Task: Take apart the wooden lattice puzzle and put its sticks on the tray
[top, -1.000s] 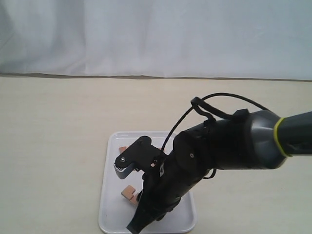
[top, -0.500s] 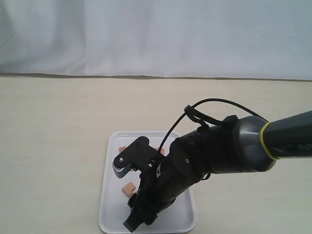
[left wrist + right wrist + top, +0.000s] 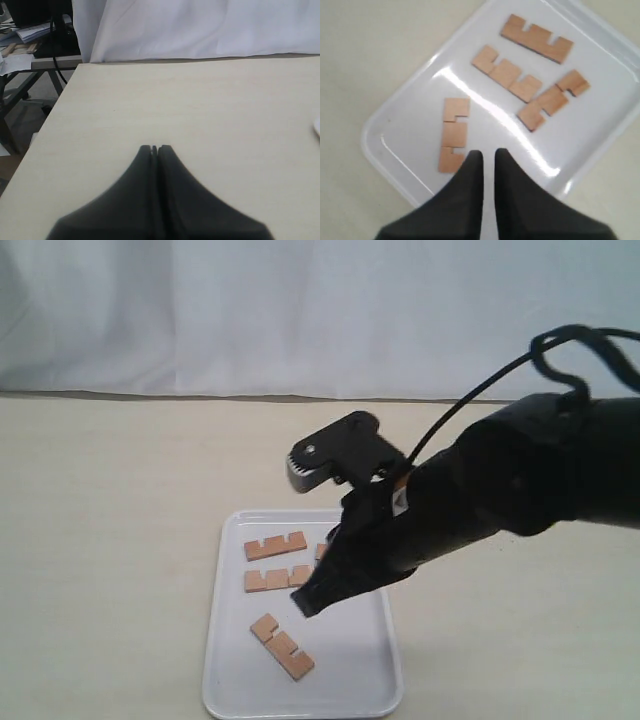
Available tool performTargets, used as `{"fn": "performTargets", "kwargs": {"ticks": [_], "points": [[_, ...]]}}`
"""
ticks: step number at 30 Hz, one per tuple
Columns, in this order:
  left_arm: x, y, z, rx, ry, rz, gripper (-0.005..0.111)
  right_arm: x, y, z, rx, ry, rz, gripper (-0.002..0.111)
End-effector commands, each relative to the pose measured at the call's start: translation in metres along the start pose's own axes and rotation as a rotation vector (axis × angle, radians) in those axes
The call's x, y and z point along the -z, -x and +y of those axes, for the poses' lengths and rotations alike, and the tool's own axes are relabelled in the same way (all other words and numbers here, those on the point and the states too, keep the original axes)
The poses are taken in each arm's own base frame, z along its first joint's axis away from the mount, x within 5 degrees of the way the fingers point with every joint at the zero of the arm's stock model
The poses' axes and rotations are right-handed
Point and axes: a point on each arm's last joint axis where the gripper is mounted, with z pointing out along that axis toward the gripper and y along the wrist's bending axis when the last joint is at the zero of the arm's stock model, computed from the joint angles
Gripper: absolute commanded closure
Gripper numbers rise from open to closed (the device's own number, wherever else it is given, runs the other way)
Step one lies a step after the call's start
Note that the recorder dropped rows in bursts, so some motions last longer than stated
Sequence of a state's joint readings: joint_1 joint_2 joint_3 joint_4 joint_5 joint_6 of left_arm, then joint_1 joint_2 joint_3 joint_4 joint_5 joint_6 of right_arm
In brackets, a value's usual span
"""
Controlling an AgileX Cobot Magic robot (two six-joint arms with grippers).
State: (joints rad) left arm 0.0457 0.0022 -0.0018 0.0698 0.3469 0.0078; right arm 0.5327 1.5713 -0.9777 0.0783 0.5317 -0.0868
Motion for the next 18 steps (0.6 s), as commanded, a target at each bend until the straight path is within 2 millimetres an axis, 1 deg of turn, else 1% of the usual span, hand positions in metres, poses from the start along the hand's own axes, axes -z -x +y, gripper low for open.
{"fn": "performTargets", "kwargs": {"ticks": [1,4,7,9,11,12,15,18], "points": [[0.0,0.001,0.0,0.002,0.0,-0.016,0.107,0.011,-0.011,-0.037,-0.118,-0.058,0.08,0.104],[0.0,0.001,0.0,0.002,0.0,-0.016,0.107,0.016,-0.024,-0.064,-0.208,-0.09,0.176,0.104],[0.0,0.001,0.0,0.002,0.0,-0.016,0.107,0.028,-0.039,-0.093,-0.314,-0.129,0.223,0.104],[0.0,0.001,0.0,0.002,0.0,-0.016,0.107,0.04,-0.047,-0.11,-0.376,-0.163,0.204,0.104],[0.0,0.001,0.0,0.002,0.0,-0.016,0.107,0.05,-0.055,-0.122,-0.423,-0.194,0.172,0.104],[0.0,0.001,0.0,0.002,0.0,-0.016,0.107,0.059,-0.059,-0.128,-0.463,-0.217,0.133,0.104],[0.0,0.001,0.0,0.002,0.0,-0.016,0.107,0.074,-0.072,-0.129,-0.537,-0.237,0.032,0.104],[0.0,0.001,0.0,0.002,0.0,-0.016,0.107,0.093,-0.082,-0.12,-0.529,-0.277,-0.097,0.104]]}}
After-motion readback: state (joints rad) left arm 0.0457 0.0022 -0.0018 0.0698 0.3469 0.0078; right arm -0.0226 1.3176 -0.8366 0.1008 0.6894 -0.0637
